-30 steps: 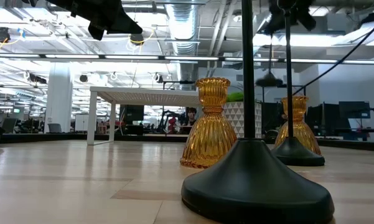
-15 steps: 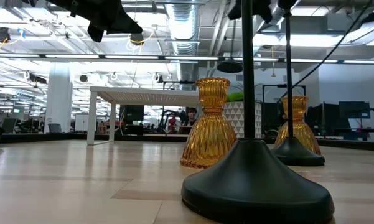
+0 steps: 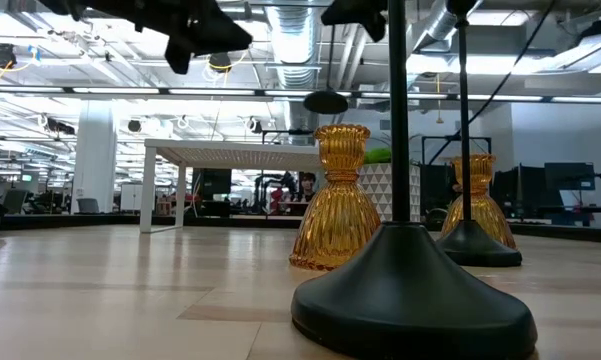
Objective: Pick & Place candle stick holders
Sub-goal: Put the top black candle holder on the shelf
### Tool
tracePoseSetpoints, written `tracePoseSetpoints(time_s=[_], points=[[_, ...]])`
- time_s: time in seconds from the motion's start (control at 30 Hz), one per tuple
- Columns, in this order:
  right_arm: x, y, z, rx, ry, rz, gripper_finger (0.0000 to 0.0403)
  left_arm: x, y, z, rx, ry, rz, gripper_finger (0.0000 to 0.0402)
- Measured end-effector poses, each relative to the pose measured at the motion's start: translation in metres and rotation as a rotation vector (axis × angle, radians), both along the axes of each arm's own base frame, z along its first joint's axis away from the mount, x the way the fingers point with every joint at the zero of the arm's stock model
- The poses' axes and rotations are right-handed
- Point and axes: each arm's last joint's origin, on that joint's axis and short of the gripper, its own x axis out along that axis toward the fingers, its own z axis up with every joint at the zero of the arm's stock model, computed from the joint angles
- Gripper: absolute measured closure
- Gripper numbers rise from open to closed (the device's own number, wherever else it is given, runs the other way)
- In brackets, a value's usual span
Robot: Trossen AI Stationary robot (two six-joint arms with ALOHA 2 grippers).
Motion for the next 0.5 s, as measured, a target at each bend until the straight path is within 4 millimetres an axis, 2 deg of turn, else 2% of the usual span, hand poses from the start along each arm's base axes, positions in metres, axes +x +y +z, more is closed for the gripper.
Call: tracePoseSetpoints(time_s=[0.27,0.5], points=[[0.021,0.01,0.001,-0.001,-0.013,0.086,0.0402,0.025,-0.001,-0.005,-0.007,-0.081,-0.009,0.026],[0.023,0.015,0.004,-0.006,-0.035,0.103,0.0401,0.038,-0.002,-0.002,-0.058,-0.17,-0.054,0.0248]])
